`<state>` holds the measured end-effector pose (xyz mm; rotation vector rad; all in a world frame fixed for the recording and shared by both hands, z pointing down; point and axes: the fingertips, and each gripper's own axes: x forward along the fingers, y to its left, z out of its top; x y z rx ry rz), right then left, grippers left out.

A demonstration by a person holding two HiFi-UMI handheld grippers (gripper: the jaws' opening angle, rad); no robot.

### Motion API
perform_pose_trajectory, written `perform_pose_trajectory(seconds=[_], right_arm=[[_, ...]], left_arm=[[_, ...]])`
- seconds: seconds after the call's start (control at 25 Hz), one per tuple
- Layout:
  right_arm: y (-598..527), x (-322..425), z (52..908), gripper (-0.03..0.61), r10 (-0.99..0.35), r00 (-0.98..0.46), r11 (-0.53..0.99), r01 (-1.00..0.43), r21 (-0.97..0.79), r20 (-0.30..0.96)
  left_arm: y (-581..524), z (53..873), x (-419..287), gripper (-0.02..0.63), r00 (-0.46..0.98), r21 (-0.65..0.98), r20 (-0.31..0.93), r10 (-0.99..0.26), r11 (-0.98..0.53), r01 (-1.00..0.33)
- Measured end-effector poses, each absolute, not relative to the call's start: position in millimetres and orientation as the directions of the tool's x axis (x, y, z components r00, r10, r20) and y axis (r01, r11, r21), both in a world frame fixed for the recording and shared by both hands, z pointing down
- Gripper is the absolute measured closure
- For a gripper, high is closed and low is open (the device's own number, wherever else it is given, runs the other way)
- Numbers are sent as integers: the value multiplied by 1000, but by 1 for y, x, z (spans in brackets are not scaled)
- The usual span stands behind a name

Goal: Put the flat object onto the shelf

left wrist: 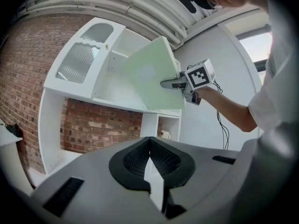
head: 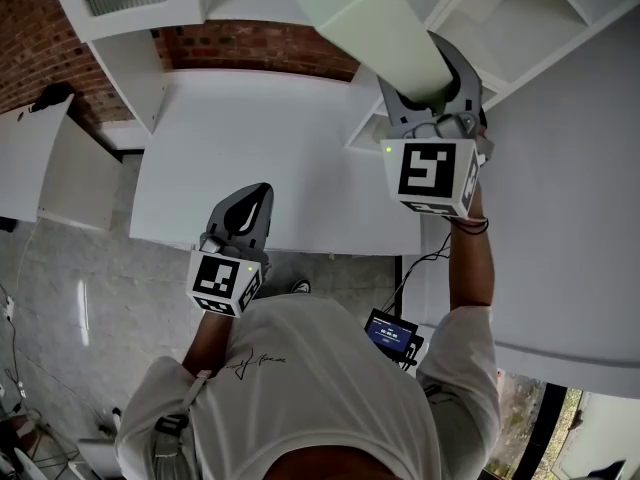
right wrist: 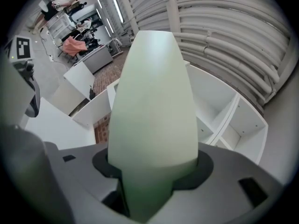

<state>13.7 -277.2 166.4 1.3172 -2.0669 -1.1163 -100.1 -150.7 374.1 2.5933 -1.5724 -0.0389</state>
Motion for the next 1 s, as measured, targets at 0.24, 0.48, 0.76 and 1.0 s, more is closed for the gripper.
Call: perform_pose_trajectory(seconds=[0.24, 0.48, 0.76, 1.0], right_arm=[[-278, 4, 179, 314, -896, -443, 196, -481, 854, -44], [-279, -8, 190, 314, -899, -438, 182, -412, 893, -19], [-283, -16, 201, 313, -905, -425, 165, -344, 925, 3], [-289, -24, 210, 311, -911, -413, 146, -294, 945, 12]], left_arm=[[-152, 374, -102, 600, 461, 108, 37, -887, -455, -884], [-152, 373, -104, 600, 455, 114, 33, -890, -449, -886], [-155, 358, -109, 600, 444, 95, -6, -896, -443, -891], [-157, 328, -107, 600, 450, 54, -70, -890, -454, -890]])
